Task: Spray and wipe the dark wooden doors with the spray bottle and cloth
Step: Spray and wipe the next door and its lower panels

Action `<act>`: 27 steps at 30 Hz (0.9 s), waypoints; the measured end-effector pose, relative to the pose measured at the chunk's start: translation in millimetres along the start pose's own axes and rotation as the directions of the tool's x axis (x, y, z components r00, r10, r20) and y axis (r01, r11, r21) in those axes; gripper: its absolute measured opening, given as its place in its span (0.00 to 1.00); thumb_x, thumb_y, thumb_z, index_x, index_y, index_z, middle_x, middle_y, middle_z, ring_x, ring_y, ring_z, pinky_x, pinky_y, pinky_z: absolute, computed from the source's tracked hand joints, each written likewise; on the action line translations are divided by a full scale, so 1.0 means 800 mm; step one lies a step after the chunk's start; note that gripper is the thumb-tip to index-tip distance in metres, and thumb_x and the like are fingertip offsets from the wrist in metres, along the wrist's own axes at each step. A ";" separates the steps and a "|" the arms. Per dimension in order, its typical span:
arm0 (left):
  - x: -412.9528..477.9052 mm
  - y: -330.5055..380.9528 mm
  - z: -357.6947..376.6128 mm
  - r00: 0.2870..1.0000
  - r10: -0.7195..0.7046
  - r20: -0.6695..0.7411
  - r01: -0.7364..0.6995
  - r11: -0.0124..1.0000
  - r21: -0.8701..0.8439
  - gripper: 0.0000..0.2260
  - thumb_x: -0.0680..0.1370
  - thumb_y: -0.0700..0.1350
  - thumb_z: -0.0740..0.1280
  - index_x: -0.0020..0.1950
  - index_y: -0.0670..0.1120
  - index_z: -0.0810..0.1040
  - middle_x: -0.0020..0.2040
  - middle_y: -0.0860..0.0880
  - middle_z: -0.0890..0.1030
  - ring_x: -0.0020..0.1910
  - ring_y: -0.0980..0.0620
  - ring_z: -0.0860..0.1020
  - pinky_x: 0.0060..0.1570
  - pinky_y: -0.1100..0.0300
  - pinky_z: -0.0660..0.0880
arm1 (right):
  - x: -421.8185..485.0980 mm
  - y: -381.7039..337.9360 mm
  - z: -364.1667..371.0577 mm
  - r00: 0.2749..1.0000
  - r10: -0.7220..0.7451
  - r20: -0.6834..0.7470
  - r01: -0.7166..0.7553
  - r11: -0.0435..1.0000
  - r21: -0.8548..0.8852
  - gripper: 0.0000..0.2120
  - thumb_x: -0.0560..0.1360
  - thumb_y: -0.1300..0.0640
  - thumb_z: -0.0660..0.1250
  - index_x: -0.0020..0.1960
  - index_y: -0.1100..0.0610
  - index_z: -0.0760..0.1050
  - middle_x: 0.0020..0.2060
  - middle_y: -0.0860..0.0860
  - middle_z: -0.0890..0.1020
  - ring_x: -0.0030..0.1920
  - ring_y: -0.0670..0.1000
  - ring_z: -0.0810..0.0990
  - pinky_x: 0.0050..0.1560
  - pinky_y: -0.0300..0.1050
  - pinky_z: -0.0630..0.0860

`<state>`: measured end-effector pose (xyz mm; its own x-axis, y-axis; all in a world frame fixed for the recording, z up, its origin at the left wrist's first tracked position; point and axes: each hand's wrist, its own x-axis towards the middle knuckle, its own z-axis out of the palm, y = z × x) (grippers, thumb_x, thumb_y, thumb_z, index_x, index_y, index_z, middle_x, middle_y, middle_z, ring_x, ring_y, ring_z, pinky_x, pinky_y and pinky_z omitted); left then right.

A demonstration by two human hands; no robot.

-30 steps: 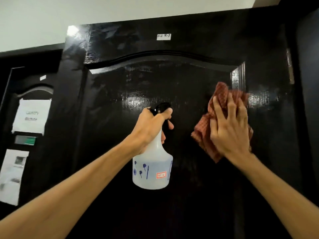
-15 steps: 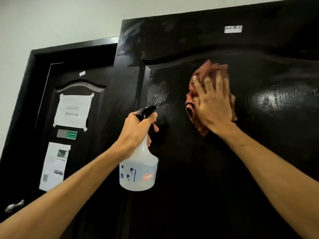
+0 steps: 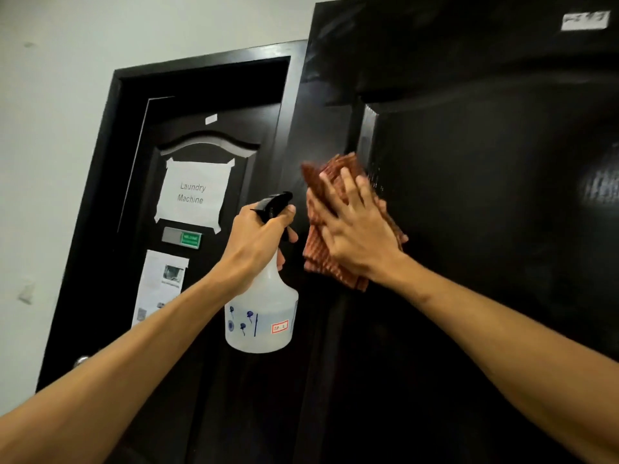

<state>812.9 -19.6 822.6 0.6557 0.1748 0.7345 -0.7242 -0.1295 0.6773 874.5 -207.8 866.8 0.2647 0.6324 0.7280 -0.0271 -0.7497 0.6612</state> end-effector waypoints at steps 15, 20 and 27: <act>-0.033 -0.038 -0.075 0.996 0.024 -0.084 -0.013 0.992 0.127 0.08 0.85 0.49 0.65 0.53 0.45 0.80 0.44 0.42 0.85 0.25 0.51 0.76 0.26 0.56 0.77 | 0.012 -0.113 0.039 0.956 -0.294 -0.021 0.294 0.949 0.112 0.27 0.82 0.43 0.51 0.75 0.53 0.72 0.81 0.59 0.59 0.82 0.66 0.51 0.79 0.68 0.47; -0.103 -0.101 -0.072 0.994 -0.068 -0.085 0.082 0.982 0.170 0.10 0.84 0.51 0.66 0.51 0.46 0.81 0.45 0.42 0.85 0.35 0.53 0.79 0.39 0.54 0.75 | -0.135 -0.227 0.069 0.813 -0.559 0.165 0.543 0.829 0.134 0.28 0.83 0.45 0.52 0.81 0.52 0.61 0.83 0.59 0.49 0.82 0.66 0.41 0.79 0.67 0.37; -0.155 -0.118 -0.051 0.990 -0.131 -0.048 0.138 0.971 0.194 0.11 0.85 0.49 0.66 0.56 0.43 0.81 0.44 0.43 0.85 0.23 0.52 0.76 0.29 0.54 0.79 | -0.117 -0.124 0.050 0.949 -0.307 -0.067 0.313 0.941 0.127 0.22 0.80 0.59 0.61 0.74 0.59 0.72 0.81 0.60 0.58 0.82 0.63 0.53 0.81 0.63 0.49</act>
<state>790.9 10.9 665.9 0.7338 0.2372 0.6366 -0.5716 -0.2908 0.7673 891.0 -200.6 725.5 0.1954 0.8436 0.5002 0.1797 -0.5322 0.8273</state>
